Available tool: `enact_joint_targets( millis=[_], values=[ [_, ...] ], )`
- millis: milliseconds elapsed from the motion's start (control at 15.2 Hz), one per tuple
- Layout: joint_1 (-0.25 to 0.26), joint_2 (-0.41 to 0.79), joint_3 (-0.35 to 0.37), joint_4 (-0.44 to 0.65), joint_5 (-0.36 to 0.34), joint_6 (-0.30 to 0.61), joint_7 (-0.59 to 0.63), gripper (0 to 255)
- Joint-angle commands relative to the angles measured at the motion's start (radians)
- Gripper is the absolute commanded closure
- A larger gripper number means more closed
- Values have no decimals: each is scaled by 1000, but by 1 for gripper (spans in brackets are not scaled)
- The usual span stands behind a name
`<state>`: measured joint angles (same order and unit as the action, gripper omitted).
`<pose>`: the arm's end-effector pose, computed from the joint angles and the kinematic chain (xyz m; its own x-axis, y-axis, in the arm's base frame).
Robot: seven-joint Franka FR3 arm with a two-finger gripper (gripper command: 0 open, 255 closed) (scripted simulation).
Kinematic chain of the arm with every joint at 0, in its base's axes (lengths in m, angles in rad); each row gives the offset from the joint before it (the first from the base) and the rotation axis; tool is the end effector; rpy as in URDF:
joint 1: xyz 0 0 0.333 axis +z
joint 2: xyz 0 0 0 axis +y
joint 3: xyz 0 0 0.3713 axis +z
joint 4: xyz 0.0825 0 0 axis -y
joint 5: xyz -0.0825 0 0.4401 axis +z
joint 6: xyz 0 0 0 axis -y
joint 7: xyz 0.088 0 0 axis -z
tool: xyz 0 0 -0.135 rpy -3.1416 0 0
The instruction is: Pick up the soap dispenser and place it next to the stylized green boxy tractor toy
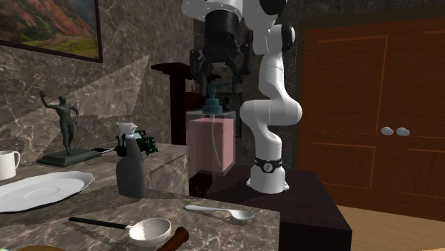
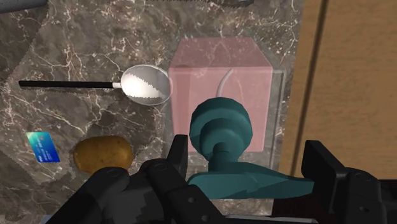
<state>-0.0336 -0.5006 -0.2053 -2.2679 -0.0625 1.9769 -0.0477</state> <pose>0.4416 -0.1261 0.5740 0.9669 -0.1564 0.2016 -0.1541 -0.9877 -0.0272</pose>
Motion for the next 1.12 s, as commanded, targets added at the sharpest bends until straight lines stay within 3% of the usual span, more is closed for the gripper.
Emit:
enact_joint_targets(
  millis=[0, 1056],
  values=[
    [1, 1, 3, 28, 1, -27, 2, 255],
    [9, 36, 11, 274, 12, -238, 2, 255]
  ],
)
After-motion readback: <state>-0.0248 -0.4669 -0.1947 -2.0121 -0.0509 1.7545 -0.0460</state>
